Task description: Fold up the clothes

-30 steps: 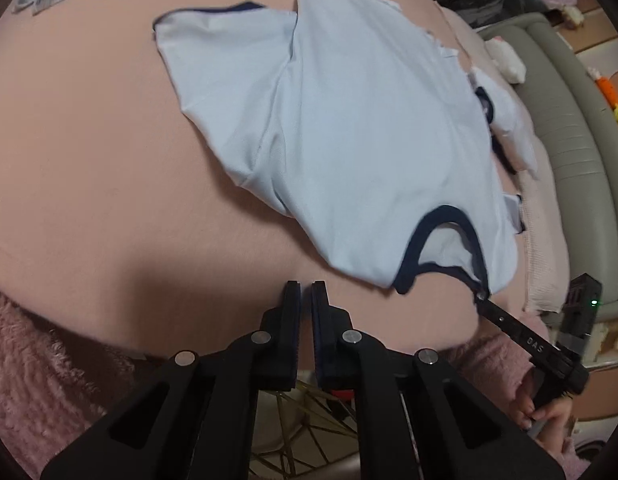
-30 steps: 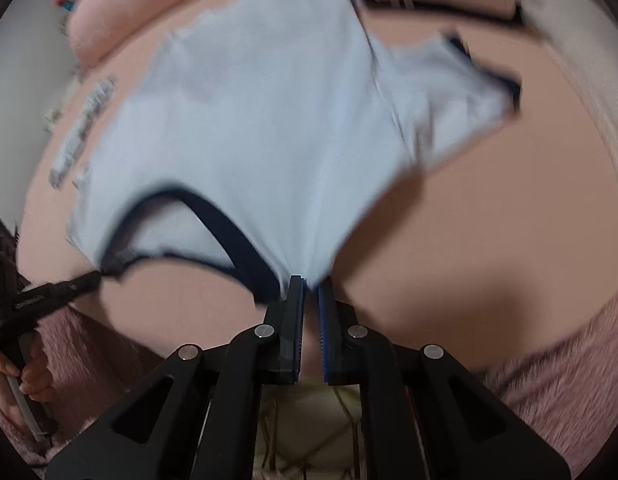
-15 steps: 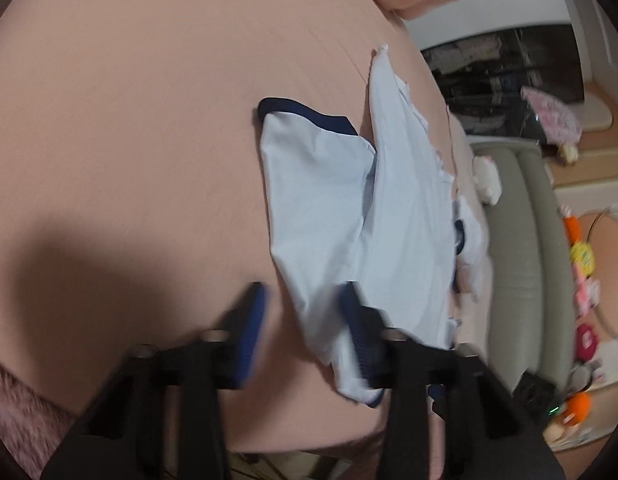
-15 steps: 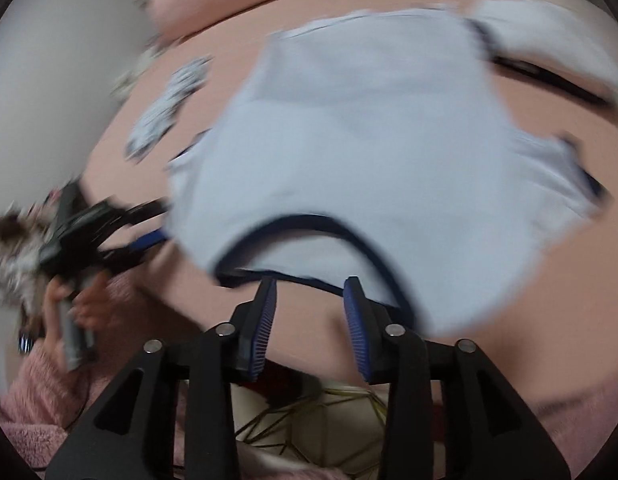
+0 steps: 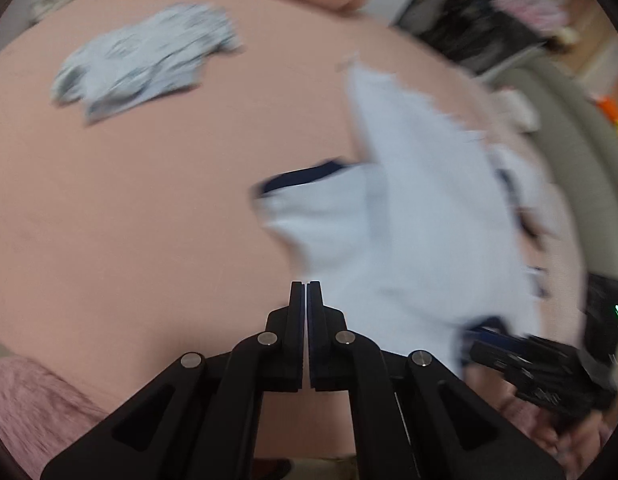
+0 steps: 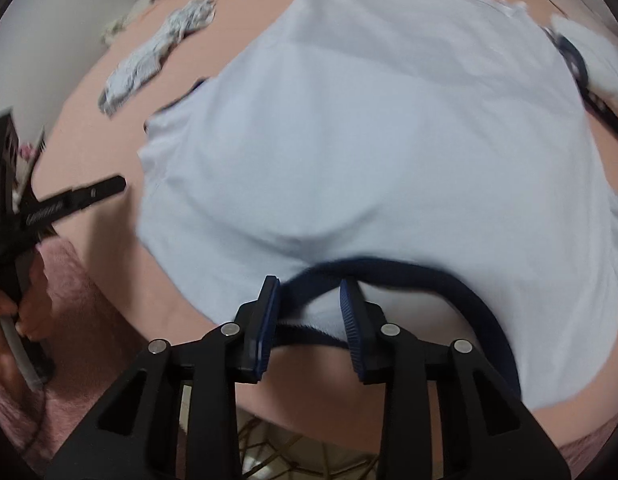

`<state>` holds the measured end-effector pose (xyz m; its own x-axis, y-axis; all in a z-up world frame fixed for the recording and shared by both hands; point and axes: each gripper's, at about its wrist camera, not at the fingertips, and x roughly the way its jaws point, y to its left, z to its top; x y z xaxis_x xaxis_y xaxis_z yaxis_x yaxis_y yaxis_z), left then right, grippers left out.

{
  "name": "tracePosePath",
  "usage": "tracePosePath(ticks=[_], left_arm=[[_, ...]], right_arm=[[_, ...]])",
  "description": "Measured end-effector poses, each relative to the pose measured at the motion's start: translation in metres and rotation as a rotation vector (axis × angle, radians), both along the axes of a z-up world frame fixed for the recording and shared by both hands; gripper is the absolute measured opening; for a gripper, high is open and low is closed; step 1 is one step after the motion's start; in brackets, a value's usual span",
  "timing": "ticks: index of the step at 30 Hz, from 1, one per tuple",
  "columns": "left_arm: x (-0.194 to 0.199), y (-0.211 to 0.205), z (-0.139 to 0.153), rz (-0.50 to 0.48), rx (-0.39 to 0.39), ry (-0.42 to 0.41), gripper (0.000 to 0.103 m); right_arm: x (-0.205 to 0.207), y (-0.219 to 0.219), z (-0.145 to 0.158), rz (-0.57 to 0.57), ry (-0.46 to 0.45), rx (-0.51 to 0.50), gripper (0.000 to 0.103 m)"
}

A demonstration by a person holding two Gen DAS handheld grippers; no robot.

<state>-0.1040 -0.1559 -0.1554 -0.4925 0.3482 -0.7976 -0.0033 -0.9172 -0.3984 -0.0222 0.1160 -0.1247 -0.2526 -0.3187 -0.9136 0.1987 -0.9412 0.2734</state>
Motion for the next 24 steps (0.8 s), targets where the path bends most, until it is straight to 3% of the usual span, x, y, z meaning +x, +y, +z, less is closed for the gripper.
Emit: tracePosePath(ticks=[2,4,7,10,13,15,18,20,21,24], left_arm=[[0.003,0.025,0.004,-0.086,-0.016,0.021,0.005],[-0.001,0.054,-0.007,-0.16,-0.072,0.001,0.011],[-0.002,0.076,-0.037,-0.222,-0.167,-0.136,0.013],[0.012,0.074,-0.036,-0.225,-0.186,-0.131,0.019],[0.019,0.068,-0.02,-0.229,-0.021,-0.058,0.033],[0.018,0.078,-0.014,-0.243,-0.047,-0.016,0.04],[0.008,0.105,-0.013,-0.273,-0.129,0.012,0.042],[0.002,0.119,-0.025,-0.299,-0.18,-0.031,0.043],[-0.001,0.125,-0.037,-0.322,-0.249,-0.086,0.043],[0.01,0.128,-0.036,-0.345,-0.301,-0.064,0.047]], right_arm=[[0.005,0.003,0.01,0.013,0.037,-0.044,0.038],[0.003,-0.008,0.002,0.052,0.047,-0.004,0.046],[0.0,-0.03,-0.019,0.104,0.019,0.07,0.046],[0.014,-0.036,-0.018,0.137,0.051,0.11,0.046],[0.028,-0.026,-0.01,0.135,0.034,0.072,0.046],[0.031,-0.014,-0.003,0.09,0.033,0.013,0.046],[0.03,0.011,0.015,-0.004,0.094,0.038,0.046],[0.026,0.035,0.023,-0.069,0.138,0.109,0.046],[0.023,0.049,0.023,-0.103,0.151,0.151,0.049],[0.021,0.086,0.006,-0.173,0.107,0.278,0.051]])
